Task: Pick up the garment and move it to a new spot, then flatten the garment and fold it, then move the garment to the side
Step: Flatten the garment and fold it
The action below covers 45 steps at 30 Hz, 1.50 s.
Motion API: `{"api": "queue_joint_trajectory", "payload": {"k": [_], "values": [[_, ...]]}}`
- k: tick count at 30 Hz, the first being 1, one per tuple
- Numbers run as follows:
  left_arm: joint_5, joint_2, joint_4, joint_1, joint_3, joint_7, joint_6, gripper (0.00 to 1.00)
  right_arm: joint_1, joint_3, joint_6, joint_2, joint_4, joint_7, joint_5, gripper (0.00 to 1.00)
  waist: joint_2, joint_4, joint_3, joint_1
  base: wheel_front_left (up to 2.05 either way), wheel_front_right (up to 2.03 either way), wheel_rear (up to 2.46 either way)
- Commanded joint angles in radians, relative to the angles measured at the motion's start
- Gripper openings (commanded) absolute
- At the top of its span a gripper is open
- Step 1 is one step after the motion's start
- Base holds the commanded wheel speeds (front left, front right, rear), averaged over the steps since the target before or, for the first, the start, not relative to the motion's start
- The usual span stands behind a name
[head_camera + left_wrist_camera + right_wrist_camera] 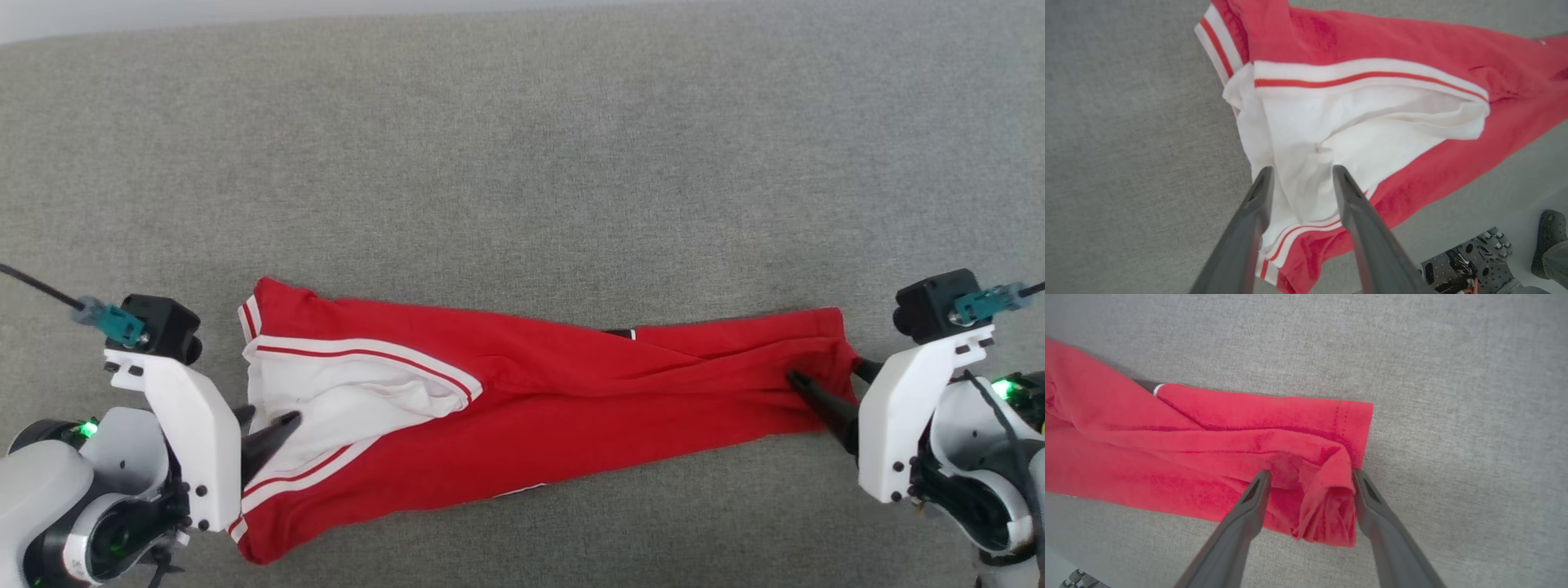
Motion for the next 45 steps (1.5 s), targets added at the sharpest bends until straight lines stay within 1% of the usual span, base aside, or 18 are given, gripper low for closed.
{"api": "queue_joint_trajectory", "payload": {"k": [1, 6, 11, 15, 21, 23, 25, 29, 32, 34, 35, 36, 37, 38, 40, 41, 45], "values": [[-0.001, 0.0, 0.0, 0.013, 0.004, -0.013, -0.009, 1.0, -0.007, -0.004, 0.0, 0.001, -0.007, 0.004, 0.001, 1.0, 0.0, 0.001, -0.007, 0.0, 0.0, 0.0, 0.0], [0.024, 0.02, -0.012, 0.036, 0.043, -0.136, -0.027, 1.0, 0.002, -0.049, 0.0, 0.006, -0.046, 0.039, 0.002, 1.0, 0.0, 0.003, -0.028, 0.0, 0.0, 0.0, 0.0], [0.079, 0.041, -0.035, 0.062, 0.078, -0.288, -0.046, 1.0, -0.004, -0.106, 0.0, 0.012, -0.062, 0.067, -0.012, 1.0, 0.0, 0.01, -0.039, 0.0, 0.0, 0.0, 0.0], [0.114, 0.051, -0.038, 0.09, 0.103, -0.415, -0.052, 1.0, -0.011, -0.137, 0.0, 0.016, -0.032, 0.081, -0.01, 1.0, 0.0, 0.022, -0.045, 0.0, 0.0, 0.0, 0.0], [0.14, 0.038, -0.01, 0.137, 0.141, -0.589, -0.039, 1.0, -0.031, -0.133, 0.0, 0.015, 0.043, 0.092, 0.008, 1.0, 0.0, 0.049, -0.048, 0.0, 0.0, 0.0, 0.0], [0.139, 0.027, 0.005, 0.154, 0.155, -0.627, -0.034, 1.0, -0.034, -0.123, 0.0, 0.009, 0.072, 0.089, 0.006, 1.0, 0.0, 0.061, -0.047, 0.0, 0.0, 0.0, 0.0], [0.147, 0.013, 0.021, 0.173, 0.17, -0.652, -0.037, 1.0, -0.045, -0.119, 0.0, 0.018, 0.111, 0.082, 0.012, 1.0, 0.0, 0.071, -0.046, 0.0, 0.0, 0.0, 0.0], [0.168, -0.028, 0.059, 0.214, 0.226, -0.674, -0.045, 1.0, -0.065, -0.091, 0.0, 0.016, 0.19, 0.078, 0.019, 1.0, 0.0, 0.093, -0.044, 0.0, 0.0, 0.0, 0.0], [0.216, -0.08, 0.086, 0.252, 0.308, -0.675, -0.055, 1.0, -0.078, -0.062, 0.0, 0.019, 0.253, 0.073, 0.035, 1.0, 0.0, 0.109, -0.045, 0.0, 0.0, 0.0, 0.0], [0.256, -0.122, 0.104, 0.291, 0.365, -0.676, -0.071, 1.0, -0.083, -0.035, 0.0, 0.019, 0.295, 0.077, 0.048, 1.0, 0.0, 0.118, -0.046, 0.0, 0.0, 0.0, 0.0], [0.293, -0.164, 0.123, 0.332, 0.426, -0.676, -0.093, 1.0, -0.089, 0.0, 0.0, 0.022, 0.33, 0.088, 0.076, 1.0, 0.0, 0.128, -0.049, 0.0, 0.0, 0.0, 0.0], [0.316, -0.184, 0.132, 0.351, 0.455, -0.676, -0.104, 1.0, -0.09, 0.014, 0.001, 0.025, 0.342, 0.093, 0.092, 0.7, 0.0, 0.131, -0.05, 0.0, 0.0, 0.0, 0.0], [0.334, -0.208, 0.14, 0.371, 0.483, -0.676, -0.118, 1.0, -0.092, 0.032, 0.003, 0.022, 0.347, 0.098, 0.108, 0.14, 0.0, 0.135, -0.052, 0.0, 0.0, 0.0, 0.0], [0.352, -0.233, 0.147, 0.39, 0.512, -0.676, -0.131, 1.0, -0.094, 0.043, 0.003, 0.019, 0.352, 0.099, 0.129, 0.0, 0.0, 0.139, -0.053, 0.0, 0.0, 0.0, 0.0], [0.399, -0.275, 0.164, 0.43, 0.566, -0.676, -0.156, 1.0, -0.099, 0.053, 0.003, 0.02, 0.355, 0.101, 0.167, 0.0, 0.0, 0.146, -0.057, 0.0, 0.0, 0.0, 0.0], [0.399, -0.275, 0.164, 0.43, 0.566, -0.676, -0.156, 1.0, -0.099, 0.053, 0.003, 0.02, 0.355, 0.101, 0.167, 0.0, 0.0, 0.146, -0.057, 0.0, 0.0, 0.0, 0.0], [0.49, -0.365, 0.179, 0.502, 0.681, -0.676, -0.203, 1.0, -0.101, 0.062, 0.002, -0.005, 0.337, 0.107, 0.223, 0.0, 0.0, 0.153, -0.067, 0.0, 0.0, 0.0, 0.0]]}}
